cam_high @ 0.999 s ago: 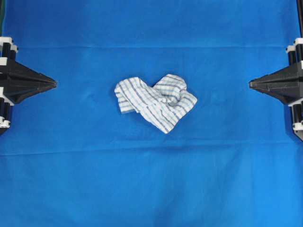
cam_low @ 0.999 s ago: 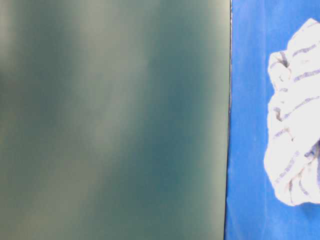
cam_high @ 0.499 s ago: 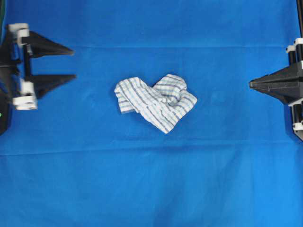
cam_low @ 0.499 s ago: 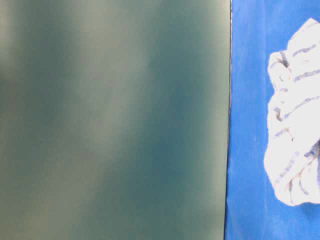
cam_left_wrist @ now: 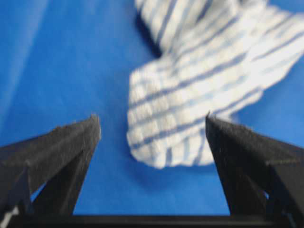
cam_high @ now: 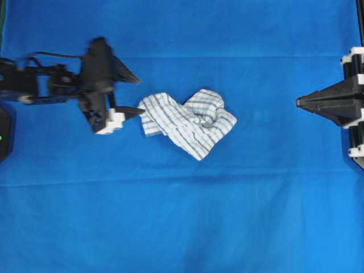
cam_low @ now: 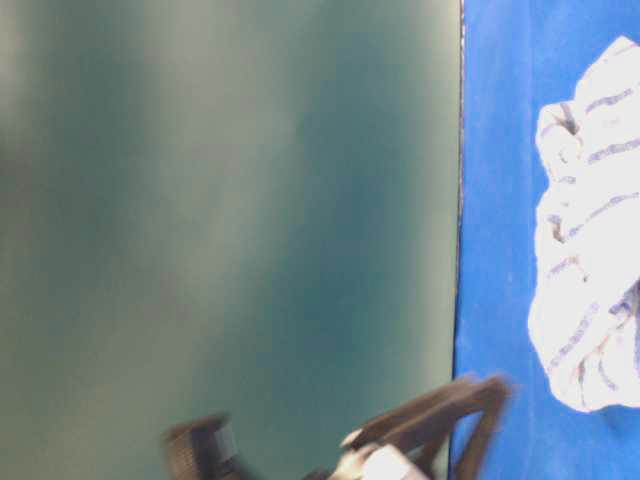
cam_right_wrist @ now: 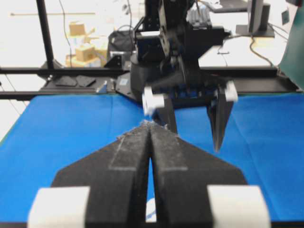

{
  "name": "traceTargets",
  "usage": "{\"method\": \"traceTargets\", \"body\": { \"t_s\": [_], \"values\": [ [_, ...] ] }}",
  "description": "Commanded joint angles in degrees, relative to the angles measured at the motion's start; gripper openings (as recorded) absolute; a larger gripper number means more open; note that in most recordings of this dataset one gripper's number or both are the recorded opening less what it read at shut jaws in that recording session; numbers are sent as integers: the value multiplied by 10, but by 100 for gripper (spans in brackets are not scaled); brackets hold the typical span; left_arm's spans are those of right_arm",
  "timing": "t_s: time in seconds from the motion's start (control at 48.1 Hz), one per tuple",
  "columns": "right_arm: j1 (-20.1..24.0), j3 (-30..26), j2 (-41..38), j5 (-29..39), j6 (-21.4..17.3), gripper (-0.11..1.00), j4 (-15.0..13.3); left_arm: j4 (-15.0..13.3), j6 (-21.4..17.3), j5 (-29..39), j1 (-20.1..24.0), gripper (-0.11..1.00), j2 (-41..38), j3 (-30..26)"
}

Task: Hand over the towel.
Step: 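Close the left gripper on the towel's left edge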

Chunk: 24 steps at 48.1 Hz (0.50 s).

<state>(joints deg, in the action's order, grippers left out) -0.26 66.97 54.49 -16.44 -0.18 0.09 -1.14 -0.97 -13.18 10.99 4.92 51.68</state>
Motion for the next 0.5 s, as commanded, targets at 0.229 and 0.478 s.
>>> {"method": "traceTargets", "body": {
  "t_s": [0.229, 0.478],
  "values": [
    [0, -9, -7, -2, -1, 0, 0, -1, -2, -2, 4, 89, -104, -38],
    [-1, -9, -9, 1, -1, 0, 1, 0, -3, 4, 4, 53, -102, -40]
  ]
}}
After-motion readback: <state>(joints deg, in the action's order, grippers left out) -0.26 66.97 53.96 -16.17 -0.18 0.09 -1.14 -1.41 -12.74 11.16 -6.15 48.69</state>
